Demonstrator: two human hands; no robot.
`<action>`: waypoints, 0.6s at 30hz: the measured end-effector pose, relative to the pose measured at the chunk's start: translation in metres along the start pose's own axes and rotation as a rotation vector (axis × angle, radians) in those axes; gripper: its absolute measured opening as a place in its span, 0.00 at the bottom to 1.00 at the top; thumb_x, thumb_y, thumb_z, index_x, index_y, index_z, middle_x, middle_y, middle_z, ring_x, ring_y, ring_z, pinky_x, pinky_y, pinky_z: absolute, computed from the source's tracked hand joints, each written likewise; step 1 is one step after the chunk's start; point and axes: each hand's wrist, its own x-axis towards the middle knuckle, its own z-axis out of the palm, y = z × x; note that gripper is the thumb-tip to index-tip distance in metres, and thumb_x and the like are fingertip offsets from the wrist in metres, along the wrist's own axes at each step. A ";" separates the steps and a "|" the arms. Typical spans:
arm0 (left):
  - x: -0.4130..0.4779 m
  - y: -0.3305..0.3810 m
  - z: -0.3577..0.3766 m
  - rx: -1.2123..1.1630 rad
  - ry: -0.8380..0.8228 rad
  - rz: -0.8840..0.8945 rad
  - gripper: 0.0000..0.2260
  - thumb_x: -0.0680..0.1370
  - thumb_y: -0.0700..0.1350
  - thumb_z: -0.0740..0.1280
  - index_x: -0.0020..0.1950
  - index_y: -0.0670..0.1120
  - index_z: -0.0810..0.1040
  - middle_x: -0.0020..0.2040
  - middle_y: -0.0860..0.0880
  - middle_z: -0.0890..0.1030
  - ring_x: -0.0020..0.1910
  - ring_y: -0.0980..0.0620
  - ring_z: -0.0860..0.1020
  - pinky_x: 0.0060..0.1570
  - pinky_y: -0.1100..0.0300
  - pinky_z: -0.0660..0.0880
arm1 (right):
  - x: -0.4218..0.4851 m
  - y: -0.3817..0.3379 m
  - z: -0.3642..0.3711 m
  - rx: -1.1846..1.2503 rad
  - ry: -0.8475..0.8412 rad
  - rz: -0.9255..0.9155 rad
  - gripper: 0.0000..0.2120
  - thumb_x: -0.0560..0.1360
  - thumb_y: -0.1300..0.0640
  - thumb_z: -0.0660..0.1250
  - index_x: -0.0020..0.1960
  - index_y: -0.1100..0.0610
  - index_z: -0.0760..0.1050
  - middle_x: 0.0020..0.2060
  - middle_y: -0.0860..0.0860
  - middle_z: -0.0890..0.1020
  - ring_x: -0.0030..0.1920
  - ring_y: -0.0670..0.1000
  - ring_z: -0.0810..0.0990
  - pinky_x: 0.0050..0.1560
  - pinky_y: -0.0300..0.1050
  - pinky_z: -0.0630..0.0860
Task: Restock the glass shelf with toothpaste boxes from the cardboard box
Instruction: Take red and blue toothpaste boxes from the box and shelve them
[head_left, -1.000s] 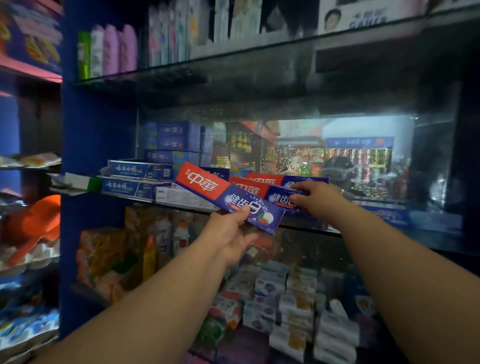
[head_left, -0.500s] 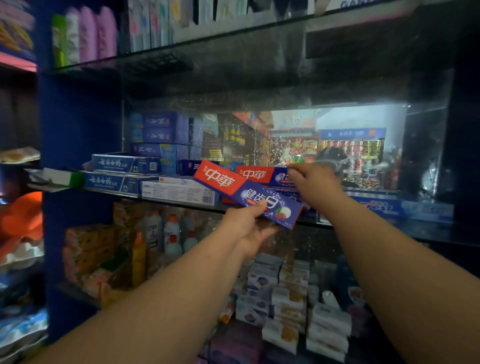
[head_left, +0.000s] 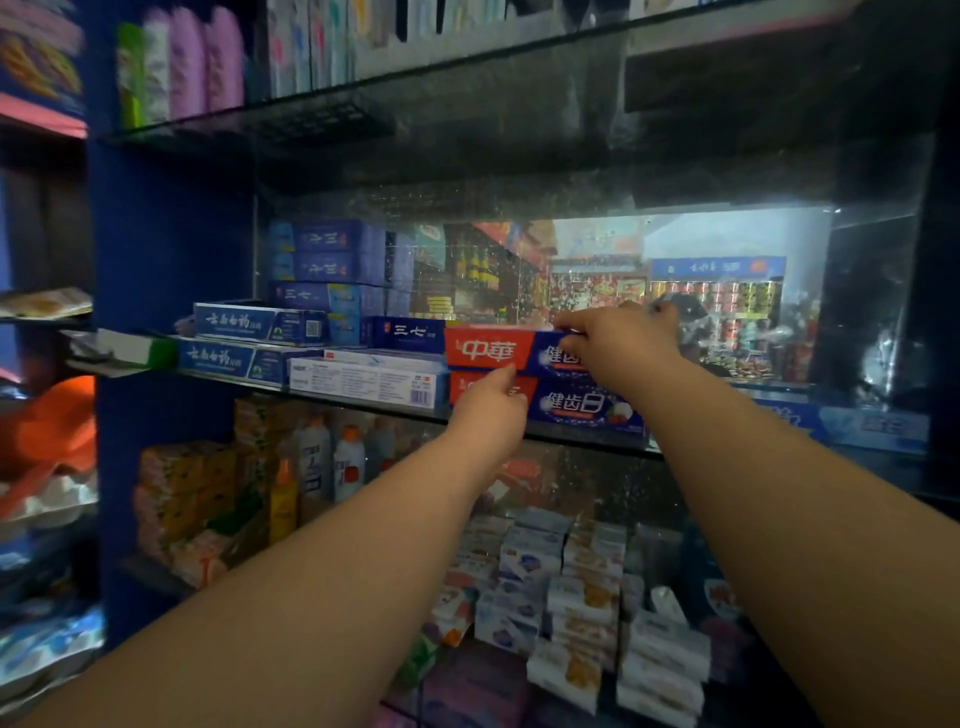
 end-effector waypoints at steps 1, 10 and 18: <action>0.002 -0.002 -0.003 0.183 0.008 0.031 0.21 0.82 0.45 0.57 0.76 0.49 0.62 0.74 0.48 0.66 0.70 0.47 0.68 0.70 0.53 0.63 | 0.002 0.000 0.003 -0.034 -0.004 -0.003 0.16 0.81 0.43 0.54 0.67 0.37 0.69 0.62 0.48 0.79 0.67 0.55 0.70 0.69 0.59 0.52; 0.017 -0.002 0.010 0.795 -0.136 -0.014 0.28 0.80 0.62 0.48 0.78 0.53 0.50 0.79 0.51 0.48 0.78 0.49 0.44 0.69 0.30 0.38 | 0.022 0.008 0.018 -0.049 0.028 0.048 0.16 0.81 0.42 0.54 0.67 0.36 0.68 0.63 0.50 0.78 0.71 0.56 0.64 0.71 0.67 0.44; 0.015 -0.002 0.012 0.773 -0.143 -0.036 0.27 0.81 0.61 0.48 0.78 0.52 0.51 0.79 0.51 0.50 0.78 0.48 0.43 0.69 0.31 0.39 | 0.022 0.001 0.033 -0.072 -0.019 0.041 0.17 0.80 0.47 0.56 0.68 0.42 0.68 0.64 0.48 0.77 0.71 0.56 0.65 0.66 0.75 0.35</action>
